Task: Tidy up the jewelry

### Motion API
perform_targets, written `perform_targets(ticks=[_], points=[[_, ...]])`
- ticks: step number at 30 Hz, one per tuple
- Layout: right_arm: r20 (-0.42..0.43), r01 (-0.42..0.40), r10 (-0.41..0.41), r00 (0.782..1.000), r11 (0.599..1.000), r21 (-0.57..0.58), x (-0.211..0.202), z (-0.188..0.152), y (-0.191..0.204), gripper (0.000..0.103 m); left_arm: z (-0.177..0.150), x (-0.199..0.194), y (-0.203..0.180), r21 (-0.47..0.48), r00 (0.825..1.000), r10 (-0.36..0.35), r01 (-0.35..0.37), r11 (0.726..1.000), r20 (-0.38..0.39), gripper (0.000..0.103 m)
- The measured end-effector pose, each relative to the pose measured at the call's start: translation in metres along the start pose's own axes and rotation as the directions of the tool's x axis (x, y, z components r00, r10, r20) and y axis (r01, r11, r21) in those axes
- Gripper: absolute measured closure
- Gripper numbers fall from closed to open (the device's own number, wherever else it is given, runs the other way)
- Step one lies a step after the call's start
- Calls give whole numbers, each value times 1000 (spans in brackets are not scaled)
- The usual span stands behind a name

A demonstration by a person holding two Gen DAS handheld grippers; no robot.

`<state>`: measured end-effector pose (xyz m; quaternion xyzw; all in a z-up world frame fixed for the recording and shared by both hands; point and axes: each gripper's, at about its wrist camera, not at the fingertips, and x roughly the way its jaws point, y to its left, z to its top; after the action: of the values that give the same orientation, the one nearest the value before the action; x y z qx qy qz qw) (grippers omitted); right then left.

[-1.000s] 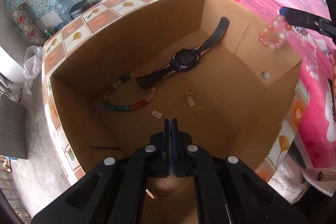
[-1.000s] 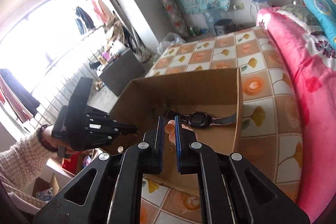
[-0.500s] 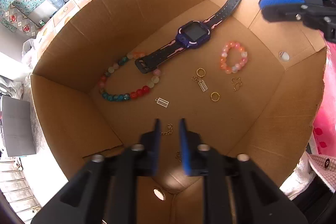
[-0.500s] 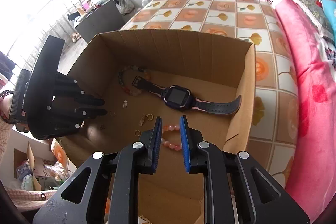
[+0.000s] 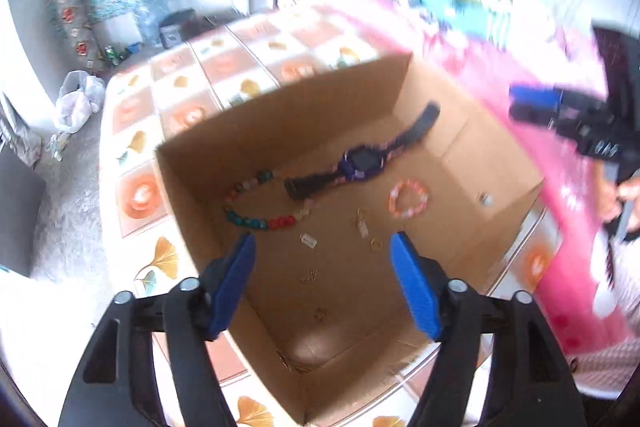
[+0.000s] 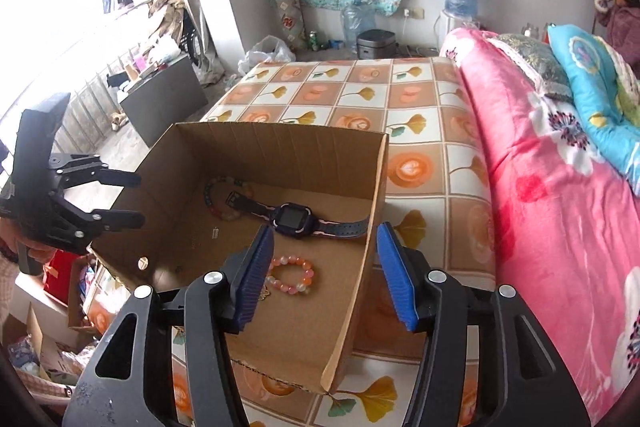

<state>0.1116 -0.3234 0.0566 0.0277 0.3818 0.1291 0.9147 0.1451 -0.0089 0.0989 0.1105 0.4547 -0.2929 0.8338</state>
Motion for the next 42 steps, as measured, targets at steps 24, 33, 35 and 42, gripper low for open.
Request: perform_targets(ticks=[24,33,35,42], points=[[-117,-38,73,990,960,278,26,-55,7,21,-78,4,5,-332,995,-21,52,942,98,7],[-137,0,38,990,963,268,9,-68,22,21,-89,-6,3,-387,995,-3,41,921,99,7],[-139,2,35,990,966,260,3,-76,26,21,-96,-11,1,-392,995,-16,53,919,97,7],[-94,2,22,995,967,255,-15,-98,32,21,-124,-32,-16,-373,994,13,28,928,108,7]])
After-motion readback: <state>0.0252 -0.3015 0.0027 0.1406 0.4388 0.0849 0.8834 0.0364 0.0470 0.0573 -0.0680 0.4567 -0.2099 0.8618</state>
